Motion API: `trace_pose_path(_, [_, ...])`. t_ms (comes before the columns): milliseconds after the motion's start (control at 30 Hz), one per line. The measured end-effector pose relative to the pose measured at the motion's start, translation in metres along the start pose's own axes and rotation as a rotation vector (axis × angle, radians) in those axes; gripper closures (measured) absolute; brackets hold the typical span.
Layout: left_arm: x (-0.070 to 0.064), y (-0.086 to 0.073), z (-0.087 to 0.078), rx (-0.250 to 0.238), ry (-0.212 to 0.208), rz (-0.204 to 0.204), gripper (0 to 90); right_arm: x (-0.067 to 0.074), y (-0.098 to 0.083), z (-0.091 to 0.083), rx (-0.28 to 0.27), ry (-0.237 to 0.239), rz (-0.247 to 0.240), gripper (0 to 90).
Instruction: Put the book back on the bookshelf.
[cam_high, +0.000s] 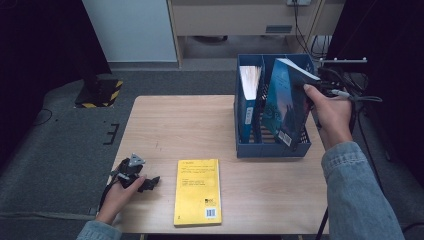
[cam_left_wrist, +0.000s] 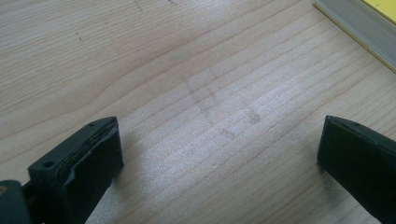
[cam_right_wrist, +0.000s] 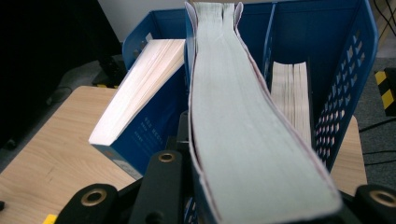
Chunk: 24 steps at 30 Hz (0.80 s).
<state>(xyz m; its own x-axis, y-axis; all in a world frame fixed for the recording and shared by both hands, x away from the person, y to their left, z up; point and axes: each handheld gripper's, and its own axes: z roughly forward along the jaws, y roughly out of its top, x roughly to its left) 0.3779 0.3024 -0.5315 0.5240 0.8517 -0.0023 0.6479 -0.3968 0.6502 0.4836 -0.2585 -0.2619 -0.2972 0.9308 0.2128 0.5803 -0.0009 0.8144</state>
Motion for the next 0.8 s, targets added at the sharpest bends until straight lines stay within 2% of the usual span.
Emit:
trace_pose_path(367, [0.0,0.001,0.0,0.008,-0.003,0.008,0.0,0.002,0.006,0.027,-0.027,-0.051,0.014,73.8])
trace_pose_path(800, [0.0,0.001,0.0,0.007,-0.004,0.007,0.0,0.011,0.006,0.062,-0.045,-0.11,0.002,73.8])
